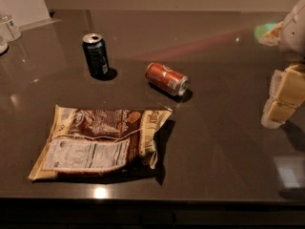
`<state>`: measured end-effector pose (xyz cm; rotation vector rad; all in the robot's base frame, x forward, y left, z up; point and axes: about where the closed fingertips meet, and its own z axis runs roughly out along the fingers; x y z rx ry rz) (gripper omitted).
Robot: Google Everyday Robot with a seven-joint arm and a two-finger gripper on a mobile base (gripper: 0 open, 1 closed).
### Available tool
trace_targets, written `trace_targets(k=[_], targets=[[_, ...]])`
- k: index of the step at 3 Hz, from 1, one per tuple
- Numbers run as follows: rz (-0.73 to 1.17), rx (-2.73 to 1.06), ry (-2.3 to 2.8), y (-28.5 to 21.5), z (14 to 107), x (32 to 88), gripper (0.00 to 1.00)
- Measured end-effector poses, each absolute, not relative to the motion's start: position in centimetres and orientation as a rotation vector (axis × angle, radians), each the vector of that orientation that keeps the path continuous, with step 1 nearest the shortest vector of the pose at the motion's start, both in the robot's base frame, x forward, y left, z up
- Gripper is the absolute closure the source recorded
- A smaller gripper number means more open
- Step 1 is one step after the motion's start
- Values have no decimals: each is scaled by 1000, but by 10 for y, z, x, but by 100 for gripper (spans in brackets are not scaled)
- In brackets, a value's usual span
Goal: Pick coke can
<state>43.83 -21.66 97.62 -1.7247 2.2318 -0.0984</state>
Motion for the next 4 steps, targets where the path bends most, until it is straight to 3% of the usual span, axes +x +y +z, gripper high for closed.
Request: trace_targets(k=[2, 4], targets=[[-87, -1725, 2237, -202, 971, 462, 0], [-23, -1685, 2284, -155, 945, 538, 0]])
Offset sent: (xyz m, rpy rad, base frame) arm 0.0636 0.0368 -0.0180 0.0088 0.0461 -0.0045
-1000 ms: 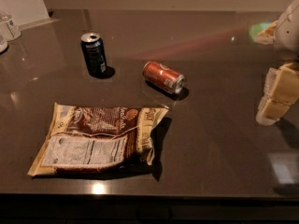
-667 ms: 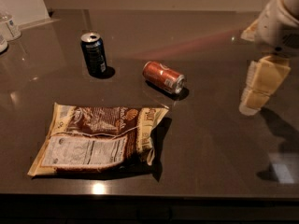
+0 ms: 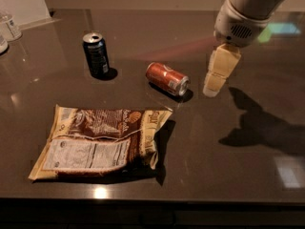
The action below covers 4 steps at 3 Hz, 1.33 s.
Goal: Pick coke can
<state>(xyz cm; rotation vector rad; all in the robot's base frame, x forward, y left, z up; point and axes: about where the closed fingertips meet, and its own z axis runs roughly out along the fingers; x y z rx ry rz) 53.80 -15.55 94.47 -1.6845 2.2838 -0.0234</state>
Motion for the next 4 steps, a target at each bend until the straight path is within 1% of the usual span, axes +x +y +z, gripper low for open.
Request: trace_targets(k=[1, 2, 4], targets=[[7, -1648, 2330, -126, 927, 571, 0], [26, -1591, 2420, -99, 906, 592, 0], [62, -1423, 2626, -61, 869, 603, 0]])
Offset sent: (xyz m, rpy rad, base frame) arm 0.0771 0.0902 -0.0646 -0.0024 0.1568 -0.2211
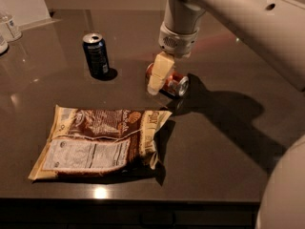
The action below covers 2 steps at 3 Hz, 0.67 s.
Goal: Pick coke can
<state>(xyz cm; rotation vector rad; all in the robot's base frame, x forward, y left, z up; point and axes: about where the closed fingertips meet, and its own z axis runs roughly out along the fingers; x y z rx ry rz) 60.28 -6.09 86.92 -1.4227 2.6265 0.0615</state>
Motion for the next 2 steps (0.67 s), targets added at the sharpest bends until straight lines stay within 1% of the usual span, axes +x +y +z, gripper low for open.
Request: trace_targets(k=[1, 2], targets=[[51, -1363, 2687, -54, 858, 604, 0], [44, -1325, 2734, -54, 848, 603, 17]])
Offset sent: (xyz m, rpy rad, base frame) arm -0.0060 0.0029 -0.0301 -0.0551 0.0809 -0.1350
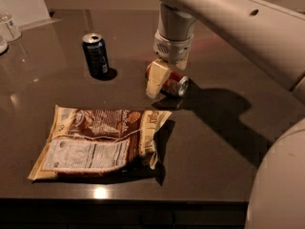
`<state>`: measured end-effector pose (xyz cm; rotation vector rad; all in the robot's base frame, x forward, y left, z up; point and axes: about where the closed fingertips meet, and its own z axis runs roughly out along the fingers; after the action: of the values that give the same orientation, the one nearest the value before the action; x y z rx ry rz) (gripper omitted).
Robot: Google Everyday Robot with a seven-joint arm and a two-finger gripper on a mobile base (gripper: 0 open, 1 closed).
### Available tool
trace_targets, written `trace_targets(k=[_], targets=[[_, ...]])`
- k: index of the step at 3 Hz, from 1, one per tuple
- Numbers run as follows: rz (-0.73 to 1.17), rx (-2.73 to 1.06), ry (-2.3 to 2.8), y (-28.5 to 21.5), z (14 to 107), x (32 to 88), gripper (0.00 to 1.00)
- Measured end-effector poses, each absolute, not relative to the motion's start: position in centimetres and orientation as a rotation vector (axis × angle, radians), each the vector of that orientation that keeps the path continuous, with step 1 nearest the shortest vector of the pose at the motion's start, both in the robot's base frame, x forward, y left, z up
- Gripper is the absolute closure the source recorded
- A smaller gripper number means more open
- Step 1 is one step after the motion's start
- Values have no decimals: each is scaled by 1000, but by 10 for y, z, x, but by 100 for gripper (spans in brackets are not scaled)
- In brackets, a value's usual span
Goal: Pick coke can
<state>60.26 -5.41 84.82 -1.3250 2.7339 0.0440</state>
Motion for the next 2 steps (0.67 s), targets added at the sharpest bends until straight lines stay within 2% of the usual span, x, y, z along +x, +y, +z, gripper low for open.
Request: trace_targets(k=[2], targets=[[68, -1304, 2726, -52, 853, 603, 65]])
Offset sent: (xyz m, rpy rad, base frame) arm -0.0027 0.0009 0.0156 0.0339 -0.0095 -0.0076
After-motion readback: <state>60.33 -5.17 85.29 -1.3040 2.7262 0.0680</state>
